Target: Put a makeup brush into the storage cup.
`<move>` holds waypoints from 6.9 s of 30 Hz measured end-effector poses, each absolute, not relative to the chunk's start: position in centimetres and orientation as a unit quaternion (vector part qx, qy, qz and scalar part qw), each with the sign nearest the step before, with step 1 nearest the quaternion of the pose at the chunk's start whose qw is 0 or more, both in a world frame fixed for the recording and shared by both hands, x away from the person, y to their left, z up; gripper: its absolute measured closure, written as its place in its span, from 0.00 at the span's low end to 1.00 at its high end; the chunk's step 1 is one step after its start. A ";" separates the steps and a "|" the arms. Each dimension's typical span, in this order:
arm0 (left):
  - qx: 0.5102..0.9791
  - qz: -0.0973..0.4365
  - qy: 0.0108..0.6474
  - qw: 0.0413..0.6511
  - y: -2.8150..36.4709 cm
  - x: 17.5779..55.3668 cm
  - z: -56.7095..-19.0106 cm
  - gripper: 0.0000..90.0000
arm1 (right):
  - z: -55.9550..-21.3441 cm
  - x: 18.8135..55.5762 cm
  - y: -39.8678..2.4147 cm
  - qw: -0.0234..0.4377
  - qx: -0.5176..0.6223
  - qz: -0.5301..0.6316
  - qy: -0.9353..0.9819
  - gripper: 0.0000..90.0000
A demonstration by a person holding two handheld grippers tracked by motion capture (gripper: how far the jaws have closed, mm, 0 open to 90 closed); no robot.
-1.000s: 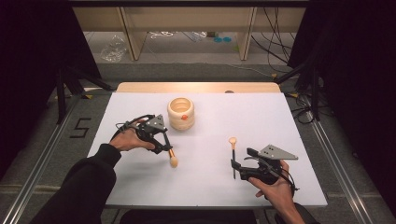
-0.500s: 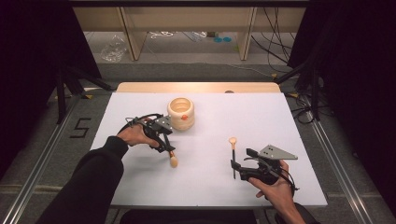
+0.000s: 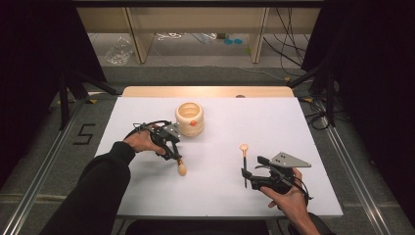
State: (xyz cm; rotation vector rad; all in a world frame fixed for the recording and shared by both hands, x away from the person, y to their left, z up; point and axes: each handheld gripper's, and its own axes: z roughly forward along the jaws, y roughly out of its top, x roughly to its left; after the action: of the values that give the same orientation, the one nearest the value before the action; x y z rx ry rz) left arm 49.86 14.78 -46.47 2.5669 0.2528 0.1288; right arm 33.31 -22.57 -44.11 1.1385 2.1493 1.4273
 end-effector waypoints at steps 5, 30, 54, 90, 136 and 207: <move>0.955 0.034 0.081 0.283 14.7 50.1 -46.7 0.35 | -44.1 33.3 -22.6 0.160 0.396 0.500 0.754 0.26; 0.966 0.013 0.097 0.240 14.5 50.1 -47.1 0.53 | -44.2 33.3 -22.5 0.165 0.395 0.491 0.759 0.27; 0.991 0.009 0.078 0.110 11.8 50.7 -45.8 0.81 | -44.2 33.4 -22.3 0.158 0.392 0.496 0.759 0.28; 0.990 0.037 0.091 0.102 11.4 50.1 -43.9 0.87 | -44.2 33.3 -22.4 0.155 0.395 0.486 0.764 0.29; 0.880 0.073 0.244 0.401 15.2 50.0 -38.0 0.87 | -44.4 33.5 -22.4 0.166 0.387 0.495 0.760 0.29; 0.738 0.168 0.364 0.544 13.2 56.1 -36.8 0.87 | -44.4 33.6 -22.5 0.163 0.382 0.496 0.762 0.29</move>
State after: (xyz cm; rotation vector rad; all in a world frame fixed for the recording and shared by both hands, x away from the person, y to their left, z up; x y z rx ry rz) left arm 56.08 13.18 -36.75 1.7512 0.8628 0.3980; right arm 33.56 -22.50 -44.40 1.0911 2.1744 1.4159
